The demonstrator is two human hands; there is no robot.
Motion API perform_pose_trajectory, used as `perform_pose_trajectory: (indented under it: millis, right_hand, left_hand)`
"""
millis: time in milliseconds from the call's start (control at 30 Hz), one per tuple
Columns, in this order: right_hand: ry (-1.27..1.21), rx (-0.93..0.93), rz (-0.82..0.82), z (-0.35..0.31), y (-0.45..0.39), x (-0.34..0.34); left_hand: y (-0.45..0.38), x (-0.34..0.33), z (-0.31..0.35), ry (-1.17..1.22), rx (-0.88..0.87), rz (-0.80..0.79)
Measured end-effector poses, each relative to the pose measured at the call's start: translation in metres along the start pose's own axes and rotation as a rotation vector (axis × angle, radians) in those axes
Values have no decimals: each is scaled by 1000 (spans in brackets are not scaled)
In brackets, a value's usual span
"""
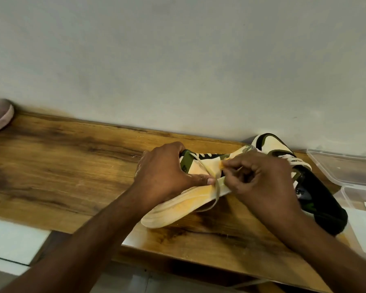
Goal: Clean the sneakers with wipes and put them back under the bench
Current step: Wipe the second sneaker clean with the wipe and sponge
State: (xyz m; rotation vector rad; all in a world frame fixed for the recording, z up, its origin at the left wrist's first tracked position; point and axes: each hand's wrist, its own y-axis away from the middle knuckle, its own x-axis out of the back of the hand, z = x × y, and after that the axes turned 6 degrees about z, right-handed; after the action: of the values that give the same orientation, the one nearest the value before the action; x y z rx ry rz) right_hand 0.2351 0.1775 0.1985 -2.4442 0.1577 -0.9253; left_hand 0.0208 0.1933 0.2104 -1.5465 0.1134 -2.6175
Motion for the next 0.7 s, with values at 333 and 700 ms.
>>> perform_pose_trajectory:
  millis: [333, 700]
  right_hand:
    - [102, 26, 69, 15, -15, 10]
    - [126, 143, -60, 1, -4, -3]
  left_hand:
    - [-2, 1, -6, 1, -23, -16]
    - [-1, -1, -4, -8, -4, -13]
